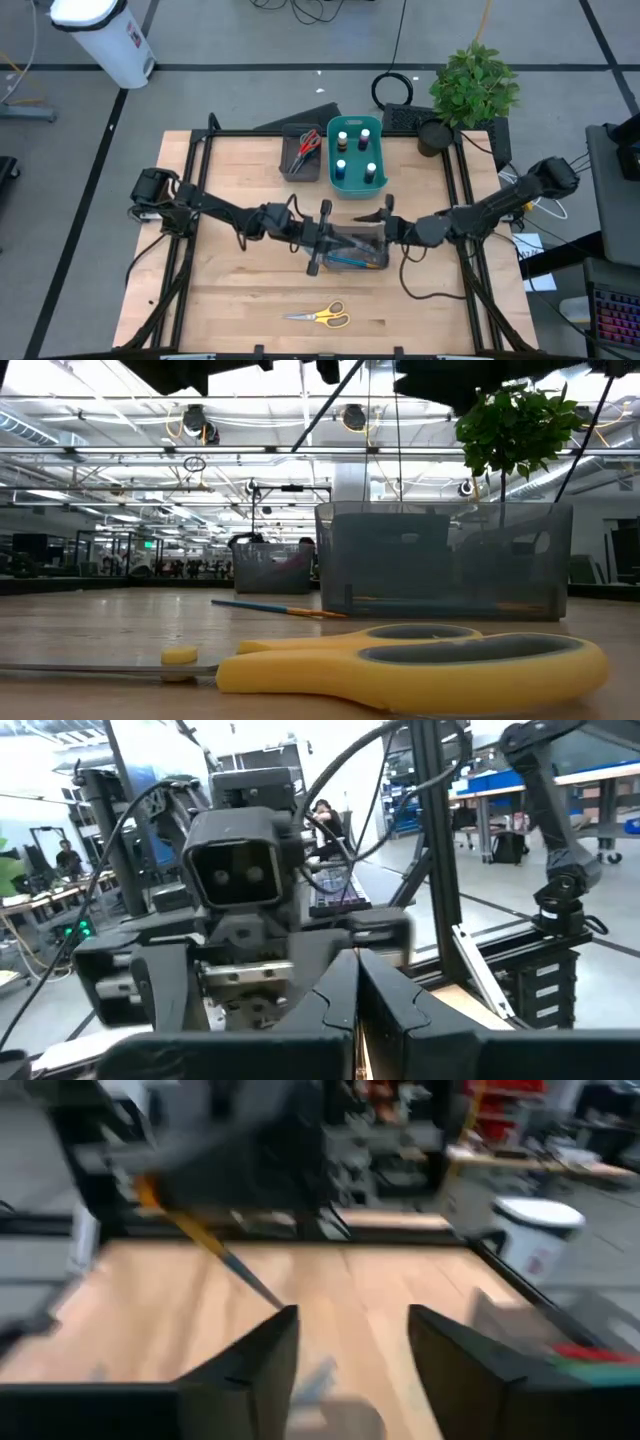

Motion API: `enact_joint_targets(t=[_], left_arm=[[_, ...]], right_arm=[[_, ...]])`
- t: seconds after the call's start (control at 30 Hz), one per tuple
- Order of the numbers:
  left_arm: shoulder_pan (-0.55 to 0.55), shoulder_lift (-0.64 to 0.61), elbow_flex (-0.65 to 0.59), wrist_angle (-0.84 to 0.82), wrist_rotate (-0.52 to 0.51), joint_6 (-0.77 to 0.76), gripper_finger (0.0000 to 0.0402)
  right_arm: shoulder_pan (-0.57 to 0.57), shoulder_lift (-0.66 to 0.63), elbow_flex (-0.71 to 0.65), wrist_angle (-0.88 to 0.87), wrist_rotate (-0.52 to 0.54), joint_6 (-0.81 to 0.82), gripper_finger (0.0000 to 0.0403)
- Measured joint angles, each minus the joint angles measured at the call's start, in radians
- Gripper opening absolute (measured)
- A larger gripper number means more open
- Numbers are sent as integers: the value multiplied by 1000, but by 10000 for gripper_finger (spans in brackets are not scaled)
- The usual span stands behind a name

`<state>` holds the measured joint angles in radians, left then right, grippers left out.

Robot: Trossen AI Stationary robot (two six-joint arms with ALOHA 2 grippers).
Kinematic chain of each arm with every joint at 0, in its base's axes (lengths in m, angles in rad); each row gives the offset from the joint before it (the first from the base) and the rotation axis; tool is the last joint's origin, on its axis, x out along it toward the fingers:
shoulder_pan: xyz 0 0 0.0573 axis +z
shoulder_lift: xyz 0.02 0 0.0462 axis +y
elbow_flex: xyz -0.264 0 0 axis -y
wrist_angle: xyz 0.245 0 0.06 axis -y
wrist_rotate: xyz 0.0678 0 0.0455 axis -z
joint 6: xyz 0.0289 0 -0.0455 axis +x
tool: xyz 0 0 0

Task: Pick & Place Paint Supplies
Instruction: Put the blue paint brush into the bottom black bin

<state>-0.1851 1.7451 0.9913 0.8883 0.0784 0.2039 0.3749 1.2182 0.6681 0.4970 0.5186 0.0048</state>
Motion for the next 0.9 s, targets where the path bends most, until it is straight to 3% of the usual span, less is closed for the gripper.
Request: enact_joint_targets(t=[0.17, 0.33, 0.6, 0.9], left_arm=[[9, 0, 0, -1, -31, 1, 3], [15, -2, 0, -8, -54, 6, 3], [16, -2, 0, -16, -111, 38, 4], [18, -2, 0, -23, -135, 37, 7]], right_arm=[[-59, 118, -6, 239, -170, -34, 232], [-89, 183, -6, 349, -211, -36, 225], [-94, 189, -6, 359, -284, -36, 151], [-100, 189, -6, 372, -288, -55, 19]])
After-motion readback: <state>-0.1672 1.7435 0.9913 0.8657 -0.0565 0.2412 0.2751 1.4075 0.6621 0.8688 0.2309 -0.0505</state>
